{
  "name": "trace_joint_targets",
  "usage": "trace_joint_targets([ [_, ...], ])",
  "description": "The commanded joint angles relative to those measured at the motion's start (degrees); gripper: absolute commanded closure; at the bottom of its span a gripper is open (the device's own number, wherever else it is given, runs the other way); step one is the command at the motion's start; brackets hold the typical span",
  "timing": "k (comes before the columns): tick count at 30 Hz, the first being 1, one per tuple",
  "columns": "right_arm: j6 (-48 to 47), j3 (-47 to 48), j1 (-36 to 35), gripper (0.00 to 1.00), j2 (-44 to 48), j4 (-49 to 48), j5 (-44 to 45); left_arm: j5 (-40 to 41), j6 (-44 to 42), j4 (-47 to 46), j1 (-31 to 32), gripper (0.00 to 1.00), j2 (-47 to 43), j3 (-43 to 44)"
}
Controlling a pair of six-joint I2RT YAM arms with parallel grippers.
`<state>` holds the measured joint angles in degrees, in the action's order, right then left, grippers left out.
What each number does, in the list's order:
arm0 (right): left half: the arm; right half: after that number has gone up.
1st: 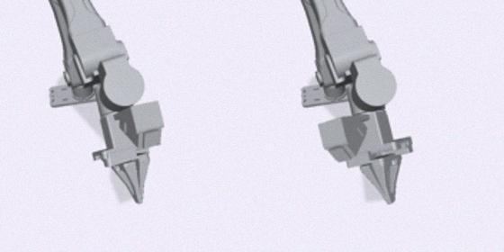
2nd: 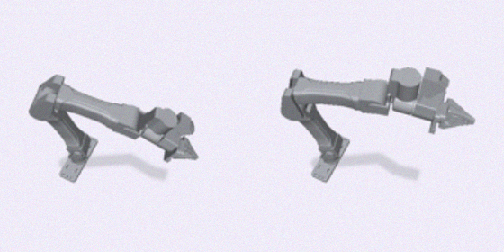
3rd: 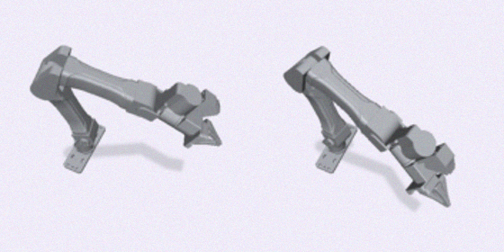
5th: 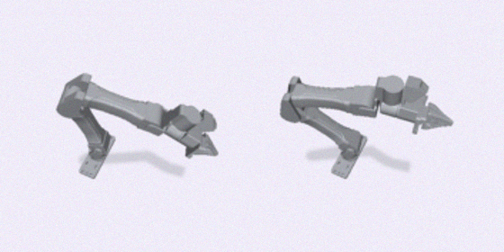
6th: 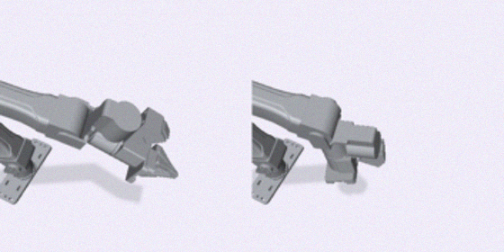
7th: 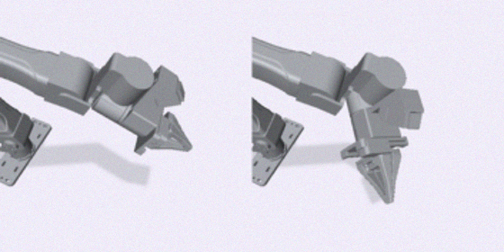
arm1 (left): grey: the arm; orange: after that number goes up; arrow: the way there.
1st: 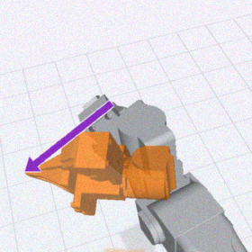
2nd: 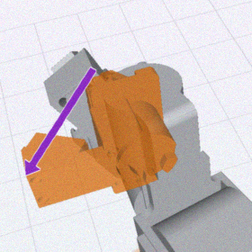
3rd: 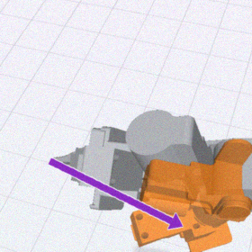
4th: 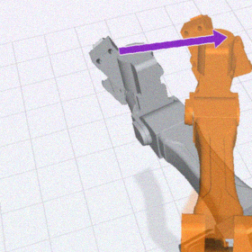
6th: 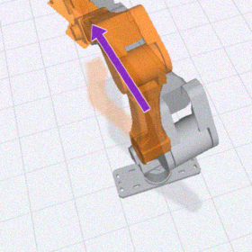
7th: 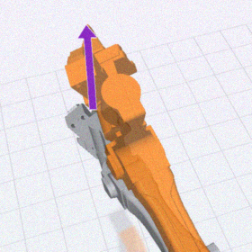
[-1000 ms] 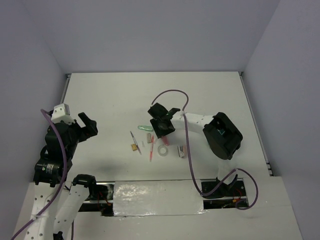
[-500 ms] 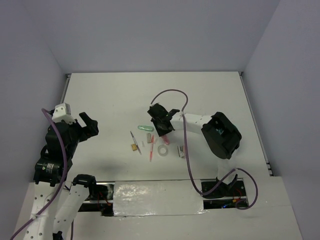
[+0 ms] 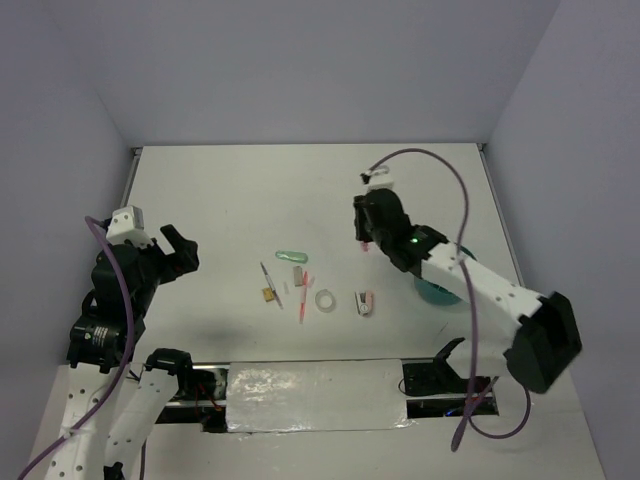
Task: Sort the stationery into containers
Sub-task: Pick up the stationery from the center of the board, then place the stationery in the storage box.
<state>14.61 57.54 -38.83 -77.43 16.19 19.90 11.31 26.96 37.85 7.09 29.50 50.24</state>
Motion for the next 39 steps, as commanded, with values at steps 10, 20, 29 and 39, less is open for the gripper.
trace_joint_targets([
  [10, -3.5, -13.5, 13.1, 1.00, 29.2, -5.5, 8.7, -1.9, -1.4, -3.3, 0.8, 0.01, 0.3, -0.3],
  [20, 1.5, -19.9, 13.3, 1.00, 33.2, 1.3, 17.4, -2.9, -1.6, -3.6, 2.4, 0.01, 0.8, -0.5],
  [29, 2.7, -25.4, 13.3, 1.00, 36.1, 1.6, 21.9, -2.9, -1.6, -3.6, 3.1, 0.01, 0.6, -0.5],
  [39, -2.0, -28.0, 13.3, 0.96, 35.9, -6.9, 22.5, -3.1, -1.7, -3.7, 3.4, 0.01, 0.7, -0.5],
])
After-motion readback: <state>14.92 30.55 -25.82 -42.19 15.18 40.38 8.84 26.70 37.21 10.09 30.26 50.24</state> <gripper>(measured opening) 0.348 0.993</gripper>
